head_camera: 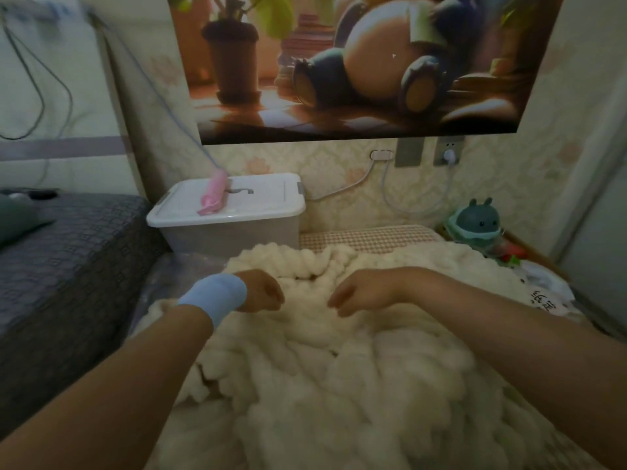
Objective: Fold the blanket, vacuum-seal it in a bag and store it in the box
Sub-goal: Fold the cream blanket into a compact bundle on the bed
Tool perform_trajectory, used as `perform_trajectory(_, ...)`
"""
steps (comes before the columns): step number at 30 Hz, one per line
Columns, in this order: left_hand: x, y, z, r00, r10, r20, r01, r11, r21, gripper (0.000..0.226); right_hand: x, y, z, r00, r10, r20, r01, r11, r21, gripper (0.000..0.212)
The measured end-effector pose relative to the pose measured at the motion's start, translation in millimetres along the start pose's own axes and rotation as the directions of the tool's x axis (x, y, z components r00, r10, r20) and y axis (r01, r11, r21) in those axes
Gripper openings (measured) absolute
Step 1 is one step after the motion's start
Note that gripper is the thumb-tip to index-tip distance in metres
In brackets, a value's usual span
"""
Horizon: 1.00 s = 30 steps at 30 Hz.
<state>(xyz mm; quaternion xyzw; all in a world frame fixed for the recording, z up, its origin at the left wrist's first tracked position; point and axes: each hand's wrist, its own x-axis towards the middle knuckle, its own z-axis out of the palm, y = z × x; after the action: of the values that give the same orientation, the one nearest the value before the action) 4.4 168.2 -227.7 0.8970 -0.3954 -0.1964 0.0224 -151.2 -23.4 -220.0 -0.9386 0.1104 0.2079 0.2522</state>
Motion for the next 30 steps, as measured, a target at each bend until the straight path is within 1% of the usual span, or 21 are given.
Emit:
perform_trajectory(2, -26, 1, 12, 0.998, 0.026, 0.059, -0.021, 0.995, -0.096, 0.028, -14, -15, 18, 0.966, 0.035, 0.257, -0.070, 0.990, 0.126, 0.058)
perform_trajectory(3, -39, 2, 17, 0.993, 0.049, 0.106, -0.029, 0.984, -0.176, 0.032, -23, -20, 25, 0.931, 0.033, 0.363, -0.089, 0.986, 0.139, 0.063)
perform_trajectory(4, -51, 2, 22, 0.982, 0.079, 0.173, -0.040, 0.975, -0.217, 0.039, -31, -22, 32, 0.891, 0.038, 0.452, -0.086, 0.993, 0.085, 0.065)
perform_trajectory(5, -61, 3, 27, 0.961, 0.098, 0.257, -0.047, 0.979, -0.198, 0.049, -38, -23, 35, 0.881, 0.065, 0.468, -0.071, 0.997, -0.004, 0.068)
perform_trajectory(7, -79, 5, 37, 0.914, 0.037, 0.404, -0.029, 0.999, -0.027, 0.070, -45, -22, 41, 0.910, 0.113, 0.398, -0.010, 0.968, -0.251, 0.078)
perform_trajectory(9, -90, 5, 47, 0.914, -0.035, 0.404, -0.018, 0.992, 0.128, 0.079, -51, -19, 40, 0.960, 0.130, 0.249, -0.032, 0.931, -0.362, 0.064)
perform_trajectory(11, -94, 1, 48, 0.967, -0.026, 0.253, -0.015, 0.987, 0.159, 0.064, -58, -14, 29, 0.996, 0.066, 0.055, -0.042, 0.934, -0.354, 0.041)
perform_trajectory(13, -99, -3, 36, 0.998, -0.007, 0.057, 0.001, 0.995, 0.104, 0.045, -69, -10, 11, 0.972, -0.037, -0.232, -0.035, 0.954, -0.299, 0.024)
perform_trajectory(14, -104, -4, 26, 0.999, -0.023, -0.046, 0.027, 0.997, 0.075, 0.039, -74, -5, 0, 0.901, -0.047, -0.430, -0.061, 0.970, -0.234, 0.019)
perform_trajectory(16, -111, -4, 1, 0.957, -0.101, -0.271, 0.095, 0.995, -0.034, 0.036, -82, 9, -19, 0.661, 0.047, -0.749, -0.108, 0.994, -0.032, 0.018)
perform_trajectory(17, -112, -7, -11, 0.916, -0.178, -0.360, 0.141, 0.982, -0.127, 0.035, -87, 15, -25, 0.554, 0.122, -0.824, -0.107, 0.991, 0.074, 0.019)
perform_trajectory(18, -111, -11, -21, 0.872, -0.243, -0.425, 0.185, 0.967, -0.174, 0.036, -87, 23, -28, 0.489, 0.190, -0.851, -0.088, 0.982, 0.169, 0.027)
perform_trajectory(19, -109, -15, -26, 0.842, -0.286, -0.457, 0.227, 0.957, -0.179, 0.036, -91, 26, -28, 0.483, 0.228, -0.845, -0.055, 0.971, 0.231, 0.037)
perform_trajectory(20, -107, -17, -27, 0.837, -0.314, -0.447, 0.270, 0.949, -0.162, 0.036, -91, 28, -25, 0.532, 0.230, -0.815, -0.025, 0.966, 0.257, 0.047)
perform_trajectory(22, -104, -14, -19, 0.877, -0.318, -0.359, 0.308, 0.948, -0.086, 0.038, -88, 30, -12, 0.686, 0.100, -0.721, -0.003, 0.991, 0.134, 0.059)
perform_trajectory(24, -103, -7, -6, 0.939, -0.242, -0.243, 0.235, 0.970, -0.057, 0.042, -82, 35, 6, 0.863, 0.051, -0.502, -0.079, 0.996, -0.035, 0.071)
perform_trajectory(25, -100, -5, 2, 0.967, -0.173, -0.185, 0.162, 0.984, -0.075, 0.042, -78, 38, 13, 0.925, 0.109, -0.364, -0.143, 0.987, -0.068, 0.074)
perform_trajectory(27, -98, -2, 15, 0.993, -0.058, -0.106, 0.050, 0.996, -0.077, 0.047, -71, 40, 24, 0.962, 0.198, -0.186, -0.214, 0.974, -0.069, 0.069)
perform_trajectory(28, -93, -1, 18, 0.996, -0.060, -0.070, 0.057, 0.998, -0.038, 0.045, -66, 38, 25, 0.965, 0.205, -0.163, -0.218, 0.973, -0.069, 0.062)
perform_trajectory(29, -88, -2, 21, 0.994, -0.101, -0.034, 0.102, 0.994, 0.030, 0.042, -62, 36, 24, 0.961, 0.186, -0.204, -0.208, 0.973, -0.098, 0.057)
perform_trajectory(30, -84, -3, 19, 0.987, -0.163, 0.002, 0.162, 0.977, 0.140, 0.041, -56, 34, 20, 0.942, 0.142, -0.303, -0.192, 0.970, -0.145, 0.055)
